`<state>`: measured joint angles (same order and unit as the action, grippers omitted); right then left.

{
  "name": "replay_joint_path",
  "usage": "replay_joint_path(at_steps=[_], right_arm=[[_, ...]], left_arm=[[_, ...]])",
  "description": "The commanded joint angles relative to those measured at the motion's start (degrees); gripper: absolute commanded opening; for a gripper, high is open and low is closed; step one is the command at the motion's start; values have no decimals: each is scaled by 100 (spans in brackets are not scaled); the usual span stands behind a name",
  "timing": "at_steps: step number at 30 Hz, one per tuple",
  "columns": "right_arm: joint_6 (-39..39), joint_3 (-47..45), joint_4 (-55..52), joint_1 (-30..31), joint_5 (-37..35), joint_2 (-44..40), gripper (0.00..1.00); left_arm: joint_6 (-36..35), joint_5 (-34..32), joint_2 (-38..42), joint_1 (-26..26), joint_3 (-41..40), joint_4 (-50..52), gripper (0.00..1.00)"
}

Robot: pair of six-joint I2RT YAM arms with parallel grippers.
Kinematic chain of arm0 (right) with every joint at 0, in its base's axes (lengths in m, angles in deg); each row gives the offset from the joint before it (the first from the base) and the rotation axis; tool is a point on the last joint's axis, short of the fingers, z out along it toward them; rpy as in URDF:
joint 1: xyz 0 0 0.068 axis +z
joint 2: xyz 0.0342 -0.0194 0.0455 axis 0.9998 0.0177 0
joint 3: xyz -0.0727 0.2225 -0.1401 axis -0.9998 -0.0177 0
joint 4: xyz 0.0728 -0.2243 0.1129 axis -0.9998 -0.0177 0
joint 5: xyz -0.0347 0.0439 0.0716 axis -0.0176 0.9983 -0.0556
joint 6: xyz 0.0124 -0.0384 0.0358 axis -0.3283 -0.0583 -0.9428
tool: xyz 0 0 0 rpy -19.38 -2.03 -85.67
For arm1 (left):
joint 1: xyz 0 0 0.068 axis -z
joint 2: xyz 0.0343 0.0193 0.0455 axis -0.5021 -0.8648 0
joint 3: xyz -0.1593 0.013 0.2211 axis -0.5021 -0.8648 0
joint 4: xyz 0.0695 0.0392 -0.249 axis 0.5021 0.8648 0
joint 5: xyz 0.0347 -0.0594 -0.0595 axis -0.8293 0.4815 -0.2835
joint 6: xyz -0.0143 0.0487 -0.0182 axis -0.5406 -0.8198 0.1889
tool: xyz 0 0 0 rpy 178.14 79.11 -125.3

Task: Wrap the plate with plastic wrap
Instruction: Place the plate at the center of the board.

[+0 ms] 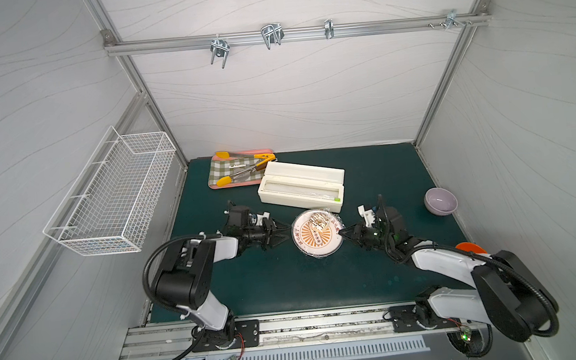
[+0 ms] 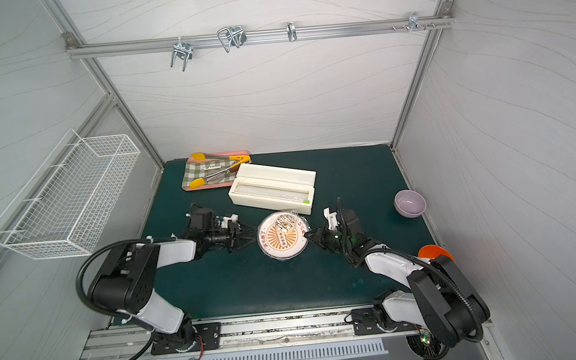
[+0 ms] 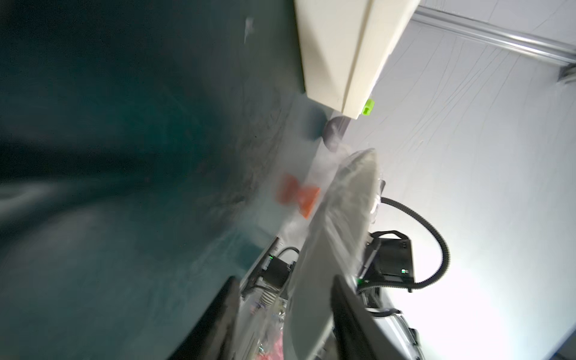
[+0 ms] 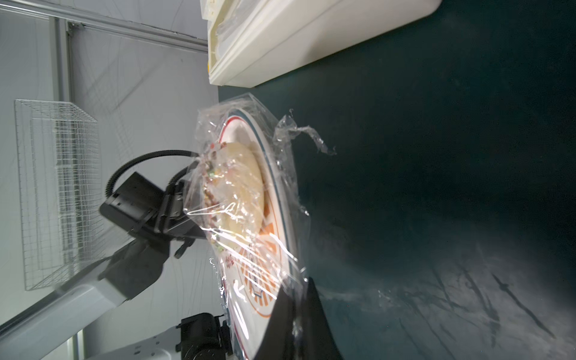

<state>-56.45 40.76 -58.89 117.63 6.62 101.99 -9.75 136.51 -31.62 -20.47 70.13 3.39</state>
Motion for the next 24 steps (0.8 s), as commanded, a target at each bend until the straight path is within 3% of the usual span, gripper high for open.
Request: replay_joint_path(at_steps=[1,4,7,11,13,24], right_arm=[[85,113,-270,128,-370,-250,0],[52,116,-215,172,-408,-199,0],[48,157,-304,235,-501,-209,0],[192,303,-603,348,-631,-287,0],[255,350,-720,382,-689,-313,0],[336,406,-772,528,-797,-268,0]], left_arm=[[-895,-399,795,81,162,1259,58],[-1214,-580,921,79,280,1731,58],[-1409,-630,882,214,454,1995,52],[-2238,-1223,879,766,1116,3187,39],[-2488,-1374,777,799,1289,3509,35],[-2663,-1594,196,1101,1751,3641,25]])
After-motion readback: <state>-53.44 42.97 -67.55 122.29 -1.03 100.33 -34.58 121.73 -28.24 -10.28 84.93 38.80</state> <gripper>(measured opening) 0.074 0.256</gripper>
